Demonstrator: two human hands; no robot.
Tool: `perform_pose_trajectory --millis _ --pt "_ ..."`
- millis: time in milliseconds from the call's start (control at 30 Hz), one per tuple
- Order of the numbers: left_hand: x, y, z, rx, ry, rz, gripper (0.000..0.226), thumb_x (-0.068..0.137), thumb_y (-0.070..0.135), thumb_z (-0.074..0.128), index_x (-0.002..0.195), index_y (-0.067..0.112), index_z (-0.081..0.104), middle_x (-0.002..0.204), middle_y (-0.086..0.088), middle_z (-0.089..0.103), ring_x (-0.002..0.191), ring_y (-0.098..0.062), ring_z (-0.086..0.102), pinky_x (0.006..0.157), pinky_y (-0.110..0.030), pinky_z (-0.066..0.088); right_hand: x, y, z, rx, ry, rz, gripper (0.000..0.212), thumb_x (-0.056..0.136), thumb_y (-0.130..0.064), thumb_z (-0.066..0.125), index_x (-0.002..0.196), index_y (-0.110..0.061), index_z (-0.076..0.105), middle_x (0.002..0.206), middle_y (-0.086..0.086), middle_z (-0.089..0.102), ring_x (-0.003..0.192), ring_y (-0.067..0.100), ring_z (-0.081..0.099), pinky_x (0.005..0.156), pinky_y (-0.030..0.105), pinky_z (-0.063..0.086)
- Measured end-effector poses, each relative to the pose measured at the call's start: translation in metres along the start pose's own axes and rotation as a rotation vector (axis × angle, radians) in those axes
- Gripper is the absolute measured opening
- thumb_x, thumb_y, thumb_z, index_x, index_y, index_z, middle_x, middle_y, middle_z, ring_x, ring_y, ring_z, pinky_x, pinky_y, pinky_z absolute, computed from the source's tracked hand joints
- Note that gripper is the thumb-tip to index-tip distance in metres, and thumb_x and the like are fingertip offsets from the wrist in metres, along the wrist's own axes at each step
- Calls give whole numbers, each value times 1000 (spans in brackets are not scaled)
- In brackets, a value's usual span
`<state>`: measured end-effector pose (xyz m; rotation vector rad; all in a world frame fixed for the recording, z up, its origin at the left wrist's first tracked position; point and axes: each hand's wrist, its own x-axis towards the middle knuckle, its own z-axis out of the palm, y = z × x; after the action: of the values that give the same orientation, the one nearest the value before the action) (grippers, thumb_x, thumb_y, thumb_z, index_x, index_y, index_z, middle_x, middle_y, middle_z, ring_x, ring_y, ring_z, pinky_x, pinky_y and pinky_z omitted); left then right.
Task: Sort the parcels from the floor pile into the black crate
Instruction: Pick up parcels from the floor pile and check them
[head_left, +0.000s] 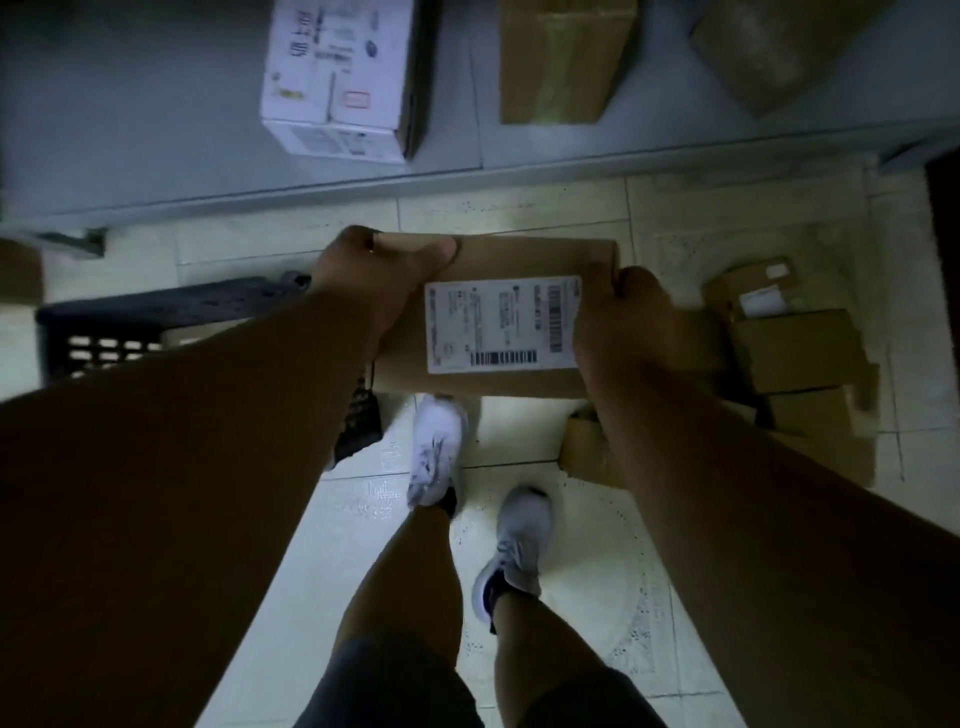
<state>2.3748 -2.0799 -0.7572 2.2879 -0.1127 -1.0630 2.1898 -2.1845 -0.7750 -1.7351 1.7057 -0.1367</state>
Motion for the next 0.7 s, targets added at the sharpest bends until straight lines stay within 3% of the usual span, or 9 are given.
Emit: perform_pose_trajectory --millis 167,267,300,433,533,600,700 --pt "-38 -36 -44 68 14 -41 67 56 79 64 100 29 60 85 1 72 75 -21 70 71 -41 56 -59 -7 29 54 -82 1 40 100 -52 32 91 -18 50 70 -7 52 60 10 55 47 20 37" --pt "-47 -66 -63 56 24 -45 57 65 75 63 98 28 58 87 0 69 77 -22 68 67 -36 53 -89 -11 45 -54 -41 -25 38 99 -56 31 88 -23 46 62 -14 39 49 2 32 42 15 20" --pt "-49 -77 -68 48 37 -57 54 68 73 63 96 28 56 85 0 68 75 -21 67 61 -32 51 -97 -13 51 -82 -41 -36 39 99 -56 30 88 -22 46 62 -14 37 49 3 31 42 14 19" --pt "-43 -128 -96 -48 129 -114 45 76 69 60 99 31 51 83 3 59 70 -15 60 49 -25 41 -125 -25 87 -30 -150 -75 46 99 -55 29 94 -15 49 70 -5 51 61 11 55 49 23 39" --pt "-39 -172 -122 -69 151 -145 36 85 62 53 96 28 50 85 -1 61 70 -17 62 47 -26 46 -153 -39 119 -56 -141 -92 45 99 -55 31 95 -14 49 69 -5 51 59 11 54 47 21 39" --pt "-35 -202 -143 -77 150 -127 39 88 57 52 107 23 46 89 -2 60 75 -20 64 50 -27 49 -177 -53 142 -112 -121 -118 42 100 -54 33 93 -15 48 65 -8 48 52 4 48 37 9 30" --pt "-26 -240 -186 -52 176 -122 39 88 53 56 112 27 40 100 0 57 81 -19 62 52 -28 48 -221 -78 186 -157 -136 -89 35 101 -51 34 92 -19 44 65 -11 43 51 -2 39 32 12 27"
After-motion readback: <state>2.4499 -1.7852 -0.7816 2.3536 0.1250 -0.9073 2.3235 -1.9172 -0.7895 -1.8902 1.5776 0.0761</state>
